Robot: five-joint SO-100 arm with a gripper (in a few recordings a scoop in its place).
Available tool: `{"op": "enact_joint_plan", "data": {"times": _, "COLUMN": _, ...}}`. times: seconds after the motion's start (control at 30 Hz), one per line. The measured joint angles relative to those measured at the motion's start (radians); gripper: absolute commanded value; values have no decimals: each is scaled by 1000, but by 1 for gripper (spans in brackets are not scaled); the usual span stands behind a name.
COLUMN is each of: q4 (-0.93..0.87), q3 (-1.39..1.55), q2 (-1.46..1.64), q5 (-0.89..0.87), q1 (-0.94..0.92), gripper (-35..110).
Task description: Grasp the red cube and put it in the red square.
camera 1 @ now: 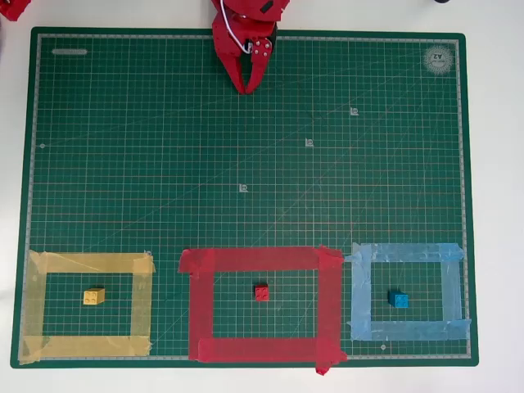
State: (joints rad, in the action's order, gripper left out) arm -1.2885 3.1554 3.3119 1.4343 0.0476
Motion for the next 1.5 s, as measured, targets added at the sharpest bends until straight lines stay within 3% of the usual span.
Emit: {"op": "enact_joint_plan", "data": {"times": 1.5, "q4": -11, "q3": 0, "q2": 2, "q5": 0, "q1": -83, "gripper": -1}}
